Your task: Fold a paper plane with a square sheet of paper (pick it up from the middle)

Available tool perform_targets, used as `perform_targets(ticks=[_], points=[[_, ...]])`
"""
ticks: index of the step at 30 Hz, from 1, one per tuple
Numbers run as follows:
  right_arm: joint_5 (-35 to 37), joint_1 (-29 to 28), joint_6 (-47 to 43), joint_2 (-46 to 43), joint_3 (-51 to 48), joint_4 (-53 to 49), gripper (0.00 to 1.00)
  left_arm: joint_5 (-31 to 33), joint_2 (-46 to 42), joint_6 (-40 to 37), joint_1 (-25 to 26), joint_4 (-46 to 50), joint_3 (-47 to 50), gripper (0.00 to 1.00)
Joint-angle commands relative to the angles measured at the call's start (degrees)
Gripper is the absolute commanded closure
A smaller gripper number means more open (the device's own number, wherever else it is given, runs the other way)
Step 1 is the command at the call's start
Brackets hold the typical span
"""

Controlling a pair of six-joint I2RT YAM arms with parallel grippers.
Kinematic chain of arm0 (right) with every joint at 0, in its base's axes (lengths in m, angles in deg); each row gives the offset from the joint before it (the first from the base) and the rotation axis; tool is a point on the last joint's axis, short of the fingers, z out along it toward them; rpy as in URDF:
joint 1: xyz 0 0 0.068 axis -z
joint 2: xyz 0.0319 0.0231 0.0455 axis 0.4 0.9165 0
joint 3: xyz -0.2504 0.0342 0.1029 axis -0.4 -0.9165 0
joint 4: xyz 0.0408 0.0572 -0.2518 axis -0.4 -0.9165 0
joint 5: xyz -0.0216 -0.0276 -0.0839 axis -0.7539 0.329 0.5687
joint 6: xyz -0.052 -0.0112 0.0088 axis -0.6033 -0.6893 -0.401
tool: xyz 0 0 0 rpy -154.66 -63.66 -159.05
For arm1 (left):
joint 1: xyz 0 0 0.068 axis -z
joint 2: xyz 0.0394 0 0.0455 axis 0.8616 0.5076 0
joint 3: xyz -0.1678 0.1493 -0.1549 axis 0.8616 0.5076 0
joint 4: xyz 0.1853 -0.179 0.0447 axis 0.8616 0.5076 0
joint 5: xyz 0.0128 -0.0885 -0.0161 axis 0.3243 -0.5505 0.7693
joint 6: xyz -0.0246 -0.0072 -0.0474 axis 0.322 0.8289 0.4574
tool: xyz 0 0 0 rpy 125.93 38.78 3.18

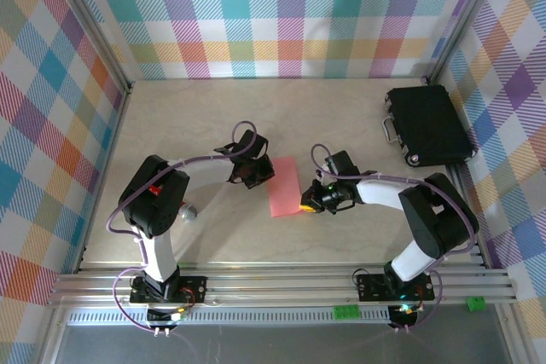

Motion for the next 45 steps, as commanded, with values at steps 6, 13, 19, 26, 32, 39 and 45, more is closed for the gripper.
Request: perform_targets(ticks=[6,13,19,26,32,39,45], points=[[-0.22,-0.26,2.59,-1.77,-0.75,-0.45,0.98,-3.67,2.49,0.92,-0.6,-1.74,-0.13,0.93],[-1.64,-0.28,3.65,-1.07,0.15,0.12,0.99,-5.14,5.02,0.87,-0.6,-1.9,-0.23,0.96],[-2.34,-0.41,4.16,0.21,2.57,-2.17,1.0,-5.93,6.23,0.49,-0.65,-2.06,0.03,0.96],[-3.81,-0.92,5.94,2.89,5.42,1.7,1.0,-6.87,6.35,-0.01,-0.6,-2.63,-0.06,0.96],[-4.49,-1.83,7.01,6.33,8.16,5.2,1.0,-7.62,6.67,-0.49,-0.6,-3.0,-0.14,0.96],[-3.35,-2.08,7.46,9.25,10.53,6.62,1.0,-9.1,7.39,-0.93,-0.53,-3.58,-0.51,0.96],[-2.03,-2.08,7.6,11.41,12.05,5.91,1.0,-9.47,7.65,-1.09,-0.51,-3.56,-0.76,0.96]])
